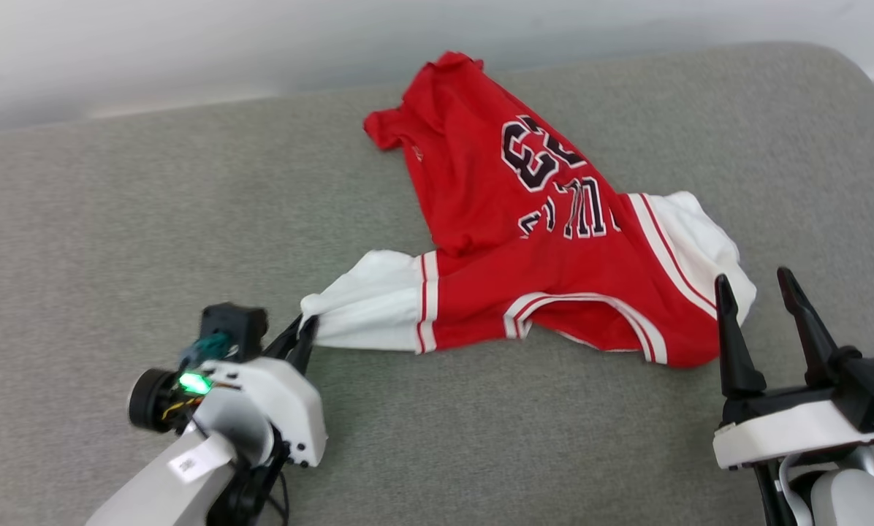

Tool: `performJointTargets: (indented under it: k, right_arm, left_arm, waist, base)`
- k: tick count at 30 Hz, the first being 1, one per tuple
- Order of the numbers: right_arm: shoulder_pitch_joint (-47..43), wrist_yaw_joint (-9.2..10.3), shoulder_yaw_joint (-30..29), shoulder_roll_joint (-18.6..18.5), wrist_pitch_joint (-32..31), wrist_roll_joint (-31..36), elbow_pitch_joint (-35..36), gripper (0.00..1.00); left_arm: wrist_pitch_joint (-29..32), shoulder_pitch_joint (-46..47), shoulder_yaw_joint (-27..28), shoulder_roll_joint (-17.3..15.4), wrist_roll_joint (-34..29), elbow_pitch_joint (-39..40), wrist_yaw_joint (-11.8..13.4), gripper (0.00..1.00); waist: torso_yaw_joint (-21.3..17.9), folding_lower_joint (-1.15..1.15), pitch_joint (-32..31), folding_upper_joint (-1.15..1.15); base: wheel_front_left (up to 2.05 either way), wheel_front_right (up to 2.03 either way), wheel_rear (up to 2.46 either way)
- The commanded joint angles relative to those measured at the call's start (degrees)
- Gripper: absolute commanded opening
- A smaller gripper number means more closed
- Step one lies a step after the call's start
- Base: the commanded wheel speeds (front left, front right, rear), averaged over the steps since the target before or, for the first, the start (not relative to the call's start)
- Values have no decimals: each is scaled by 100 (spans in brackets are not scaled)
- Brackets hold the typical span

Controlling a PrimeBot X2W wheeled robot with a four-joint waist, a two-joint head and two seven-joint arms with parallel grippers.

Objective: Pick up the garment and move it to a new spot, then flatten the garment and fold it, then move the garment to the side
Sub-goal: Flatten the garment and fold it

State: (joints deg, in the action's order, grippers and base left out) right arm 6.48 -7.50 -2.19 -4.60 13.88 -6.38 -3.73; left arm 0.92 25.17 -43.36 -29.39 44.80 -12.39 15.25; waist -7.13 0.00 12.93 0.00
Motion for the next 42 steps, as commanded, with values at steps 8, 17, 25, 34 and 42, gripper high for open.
performJointTargets:
  k: [8,17,25,34,42]
  right_arm:
    - [-308,2,-22,-3,-147,36,21,100]
    - [-383,2,-61,38,-306,61,-125,100]
    - [-415,2,-108,46,-413,71,-251,100]
    - [-461,3,-345,-364,-1502,-38,-135,100]
    - [-63,2,-522,-1160,-4691,-502,187,100]
  left_arm:
    - [-257,-1186,544,-772,293,1272,709,0]
    - [70,-2044,460,-1129,623,1623,907,0]
    - [-453,-1840,320,-769,391,869,627,100]
    - [-1581,-1528,519,-654,-545,925,414,100]
    - [-1621,-1584,792,-506,-1021,1315,319,100]
  waist:
    - [547,0,-512,0]
    - [729,0,-603,0]
    - [717,0,-684,0]
    - [860,0,-821,0]
    - [1112,0,-595,0]
  base:
    - [0,0,0]
    - [0,0,0]
    - [0,0,0]
    - [0,0,0]
    - [0,0,0]
